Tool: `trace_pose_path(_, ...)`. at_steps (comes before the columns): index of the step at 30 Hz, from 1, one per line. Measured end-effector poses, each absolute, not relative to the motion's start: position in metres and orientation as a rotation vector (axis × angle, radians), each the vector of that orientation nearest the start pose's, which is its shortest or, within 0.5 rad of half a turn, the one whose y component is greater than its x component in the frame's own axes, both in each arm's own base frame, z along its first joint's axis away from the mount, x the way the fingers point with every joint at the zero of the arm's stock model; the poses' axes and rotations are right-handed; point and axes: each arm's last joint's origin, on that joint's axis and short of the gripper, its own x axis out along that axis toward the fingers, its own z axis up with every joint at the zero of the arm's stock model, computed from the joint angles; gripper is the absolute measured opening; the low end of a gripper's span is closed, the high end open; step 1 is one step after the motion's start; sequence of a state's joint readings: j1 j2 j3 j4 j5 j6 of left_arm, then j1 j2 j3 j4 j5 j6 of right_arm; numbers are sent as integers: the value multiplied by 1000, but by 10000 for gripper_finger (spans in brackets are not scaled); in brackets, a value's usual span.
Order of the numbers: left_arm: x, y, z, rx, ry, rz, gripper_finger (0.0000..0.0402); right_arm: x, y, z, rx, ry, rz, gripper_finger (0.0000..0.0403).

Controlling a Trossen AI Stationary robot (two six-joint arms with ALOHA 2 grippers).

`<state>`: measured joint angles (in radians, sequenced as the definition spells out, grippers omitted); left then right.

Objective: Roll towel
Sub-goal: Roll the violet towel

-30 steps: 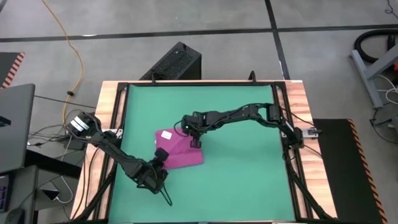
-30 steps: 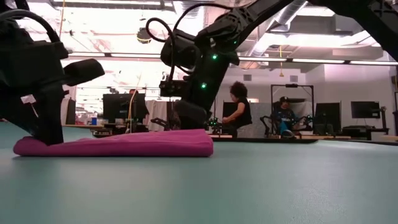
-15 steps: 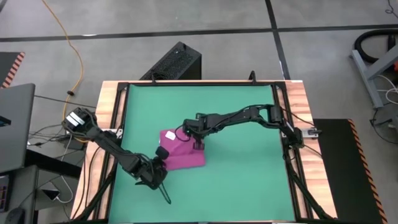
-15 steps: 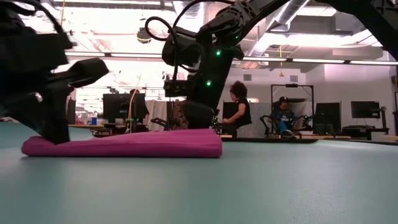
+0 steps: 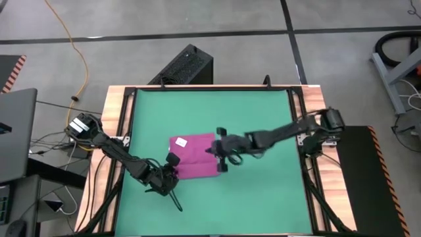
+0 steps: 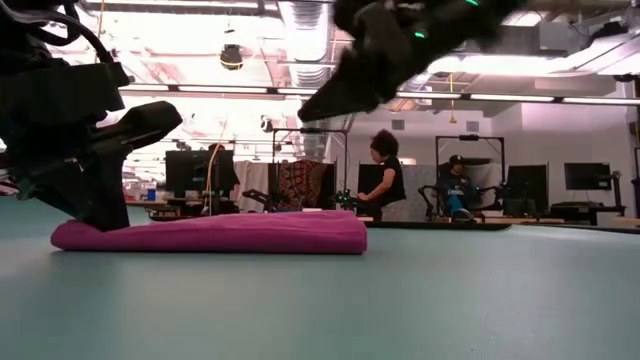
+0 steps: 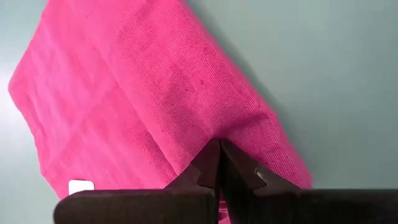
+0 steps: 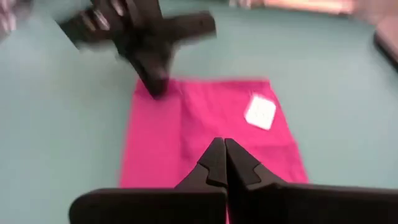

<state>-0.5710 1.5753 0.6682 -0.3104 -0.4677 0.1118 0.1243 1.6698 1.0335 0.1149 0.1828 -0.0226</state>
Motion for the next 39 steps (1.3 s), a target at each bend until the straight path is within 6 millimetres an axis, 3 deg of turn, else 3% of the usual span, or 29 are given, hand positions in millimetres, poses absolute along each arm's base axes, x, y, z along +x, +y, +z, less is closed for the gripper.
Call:
trace_pose_path(5,223,-127,125,684,1011,-143,0,341,47,180,10,383,-70,6)
trace_pose_path(12,232,-122,127,631,963,-114,0,356,66,140,37,406,-23,5)
trace_pose_path(14,234,-121,127,622,961,-107,0,361,70,139,41,380,-19,5)
trace_pose_path(24,235,-120,128,622,951,-95,0,366,68,98,85,480,-53,4)
trace_pose_path(29,238,-126,138,619,918,-64,0,365,68,95,112,501,-69,4)
trace_pose_path(35,230,-144,186,572,746,74,0,365,69,94,116,518,-69,4)
trace_pose_path(37,222,-146,190,529,675,149,0,364,69,94,116,520,-69,4)
trace_pose_path(39,212,-144,180,478,633,195,0,364,69,94,114,521,-69,4)
